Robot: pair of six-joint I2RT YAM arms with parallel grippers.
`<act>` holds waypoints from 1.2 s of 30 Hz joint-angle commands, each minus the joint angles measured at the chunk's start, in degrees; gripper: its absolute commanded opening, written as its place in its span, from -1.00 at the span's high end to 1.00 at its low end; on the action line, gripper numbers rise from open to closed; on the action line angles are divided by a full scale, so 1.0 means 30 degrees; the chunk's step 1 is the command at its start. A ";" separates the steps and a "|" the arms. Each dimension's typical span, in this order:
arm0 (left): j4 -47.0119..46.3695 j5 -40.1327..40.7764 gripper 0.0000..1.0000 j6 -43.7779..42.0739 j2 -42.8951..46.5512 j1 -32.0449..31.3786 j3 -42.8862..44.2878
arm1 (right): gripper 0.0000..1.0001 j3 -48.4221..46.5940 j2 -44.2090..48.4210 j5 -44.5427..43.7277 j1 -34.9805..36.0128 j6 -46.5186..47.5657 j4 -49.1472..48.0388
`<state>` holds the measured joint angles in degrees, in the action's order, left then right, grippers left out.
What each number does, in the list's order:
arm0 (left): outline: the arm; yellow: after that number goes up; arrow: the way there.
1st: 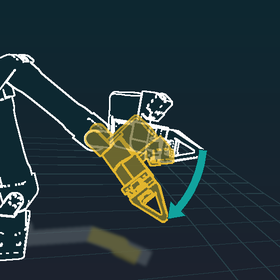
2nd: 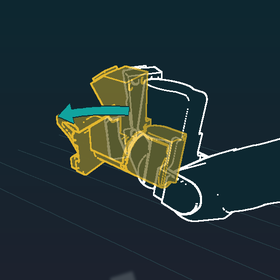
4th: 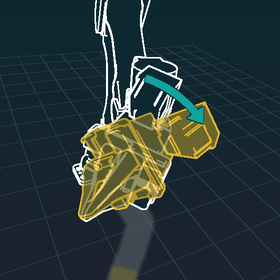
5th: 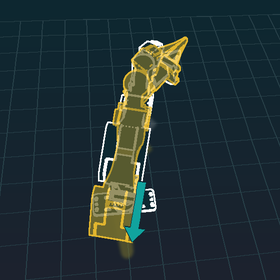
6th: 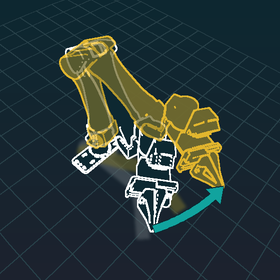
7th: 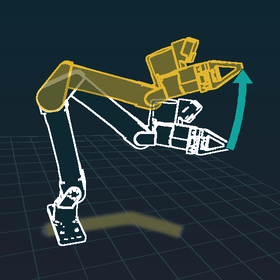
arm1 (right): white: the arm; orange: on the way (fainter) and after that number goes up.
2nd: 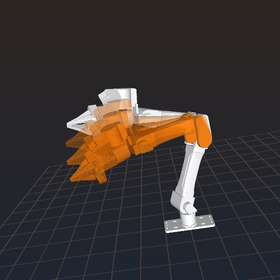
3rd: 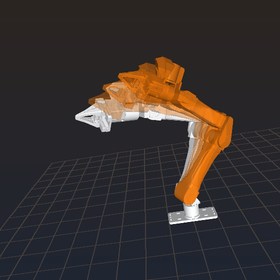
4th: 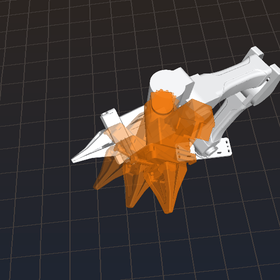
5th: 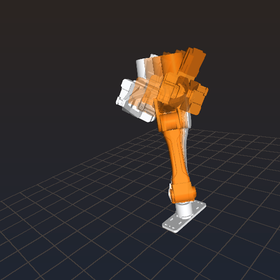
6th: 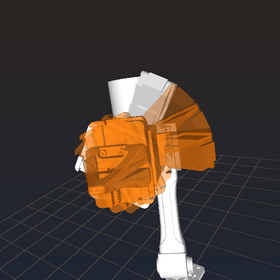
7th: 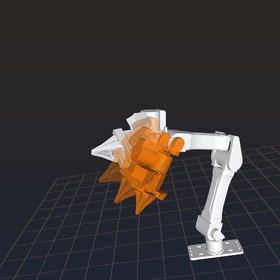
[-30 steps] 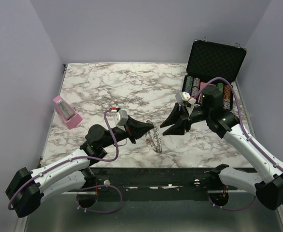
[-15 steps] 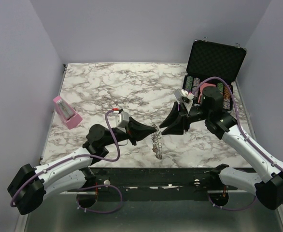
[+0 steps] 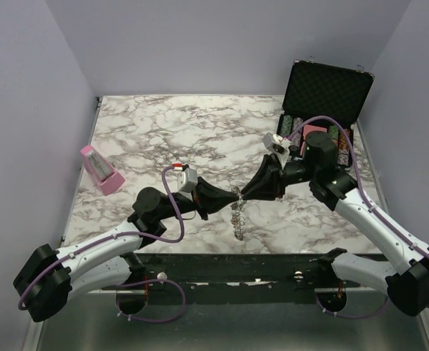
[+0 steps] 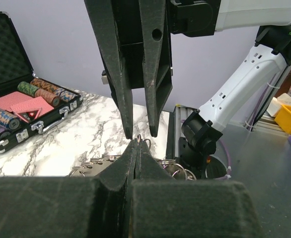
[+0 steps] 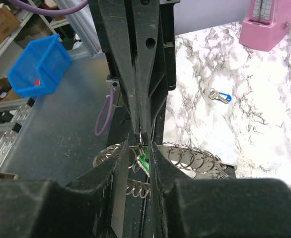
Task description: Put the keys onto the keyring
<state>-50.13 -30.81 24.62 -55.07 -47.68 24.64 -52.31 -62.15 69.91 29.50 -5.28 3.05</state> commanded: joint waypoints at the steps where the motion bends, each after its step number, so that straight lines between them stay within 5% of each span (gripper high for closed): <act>1: -0.1747 -0.0512 1.00 0.0289 -0.0071 0.0073 0.0721 | 0.40 0.0153 -0.0201 -0.0687 -0.0076 0.0499 0.0741; 8: -0.2099 -0.0395 1.00 0.0523 -0.0364 0.0073 0.0751 | 0.54 0.0241 -0.0260 -0.0656 -0.0047 0.0996 0.1297; 15: -0.2070 -0.0278 1.00 0.0582 -0.0394 0.0073 0.0721 | 0.99 0.0036 -0.0289 -0.0248 -0.0018 0.1583 0.1591; 21: -0.1369 0.0102 0.99 0.0611 -0.0131 0.0073 0.0633 | 0.99 -0.0461 -0.0406 0.0046 -0.0047 0.2606 0.2145; 30: 0.2877 0.0220 0.12 -0.0588 0.1274 0.0073 0.1073 | 0.99 -0.1604 -0.0670 -0.0831 -0.0018 0.6210 0.5953; 36: 0.7293 0.0367 -0.07 -0.2722 0.2301 0.0073 0.1918 | 0.99 -0.2305 -0.1166 -0.2235 -0.0018 0.9513 0.9113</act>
<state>-40.49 -30.46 22.57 -50.04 -47.57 26.98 -55.66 -64.51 66.65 29.52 13.93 21.65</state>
